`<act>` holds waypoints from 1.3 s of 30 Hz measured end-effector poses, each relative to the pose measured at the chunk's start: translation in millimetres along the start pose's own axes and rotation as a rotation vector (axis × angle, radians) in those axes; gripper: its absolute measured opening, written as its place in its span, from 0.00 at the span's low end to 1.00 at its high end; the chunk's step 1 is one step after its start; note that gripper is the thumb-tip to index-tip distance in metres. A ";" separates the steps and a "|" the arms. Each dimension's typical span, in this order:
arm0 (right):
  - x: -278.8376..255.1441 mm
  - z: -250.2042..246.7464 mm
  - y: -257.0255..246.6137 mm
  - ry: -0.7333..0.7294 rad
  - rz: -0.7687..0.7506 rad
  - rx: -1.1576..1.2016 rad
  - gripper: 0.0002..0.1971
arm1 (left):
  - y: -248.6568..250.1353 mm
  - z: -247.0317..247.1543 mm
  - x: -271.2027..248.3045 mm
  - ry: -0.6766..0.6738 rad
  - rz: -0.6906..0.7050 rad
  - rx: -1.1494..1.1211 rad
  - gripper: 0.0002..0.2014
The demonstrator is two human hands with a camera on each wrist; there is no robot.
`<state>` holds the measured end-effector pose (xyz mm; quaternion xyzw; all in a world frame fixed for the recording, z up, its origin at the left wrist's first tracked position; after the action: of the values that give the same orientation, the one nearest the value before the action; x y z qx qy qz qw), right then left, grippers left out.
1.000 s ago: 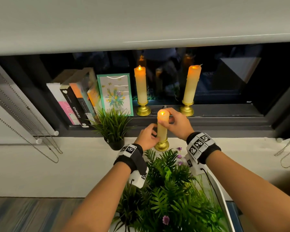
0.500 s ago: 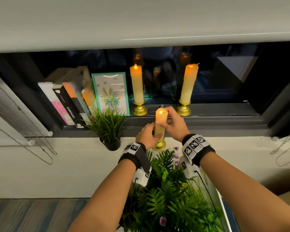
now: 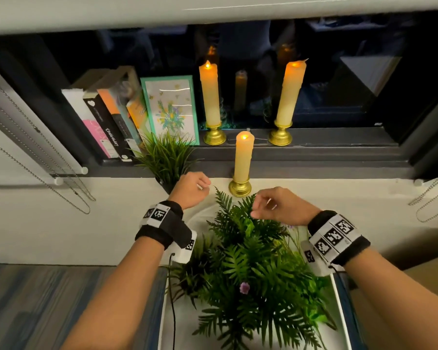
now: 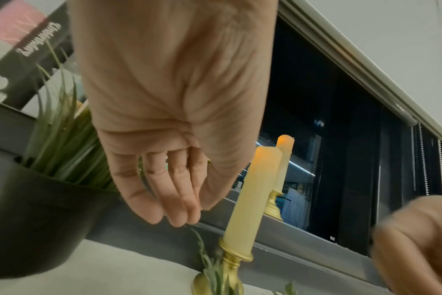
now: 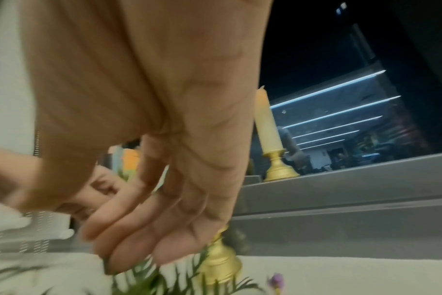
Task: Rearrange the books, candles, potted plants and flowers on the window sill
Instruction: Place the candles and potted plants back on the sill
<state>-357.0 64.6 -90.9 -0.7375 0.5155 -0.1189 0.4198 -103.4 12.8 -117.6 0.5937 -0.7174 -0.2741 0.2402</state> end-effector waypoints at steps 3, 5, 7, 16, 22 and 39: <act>-15.3 35.5 -11.0 -0.344 -0.015 -0.159 0.15 | -2.1 6.2 -10.9 -0.009 0.015 -0.058 0.07; -17.7 54.8 -11.1 -0.402 -0.007 -0.297 0.20 | 2.5 11.3 -17.8 -0.016 0.033 -0.083 0.08; -15.7 65.4 -9.9 -0.364 -0.032 -0.377 0.22 | 7.6 16.0 -24.5 -0.031 0.044 -0.082 0.07; -23.3 65.6 -16.0 -0.278 -0.118 -0.339 0.10 | 25.8 24.5 -51.7 -0.104 0.067 -0.111 0.12; -34.5 56.5 -24.6 -0.284 -0.154 -0.217 0.04 | 38.3 26.4 -59.3 -0.231 0.056 -0.119 0.15; -67.1 -37.8 -84.1 0.006 -0.344 0.216 0.05 | 92.8 -25.3 -90.9 -0.398 -0.093 -0.240 0.16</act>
<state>-353.9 113.4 12.2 -0.7650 0.3673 -0.2455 0.4686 -137.0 112.9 -37.7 0.5277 -0.6848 -0.4798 0.1499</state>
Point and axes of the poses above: each hand's wrist, its own x-axis towards the middle knuckle, its own z-axis out of the palm, y = z × x, the point moved 2 cm from there along x, towards the middle knuckle, and after that the axes turned 5 degrees about z, right-handed, at the moved point
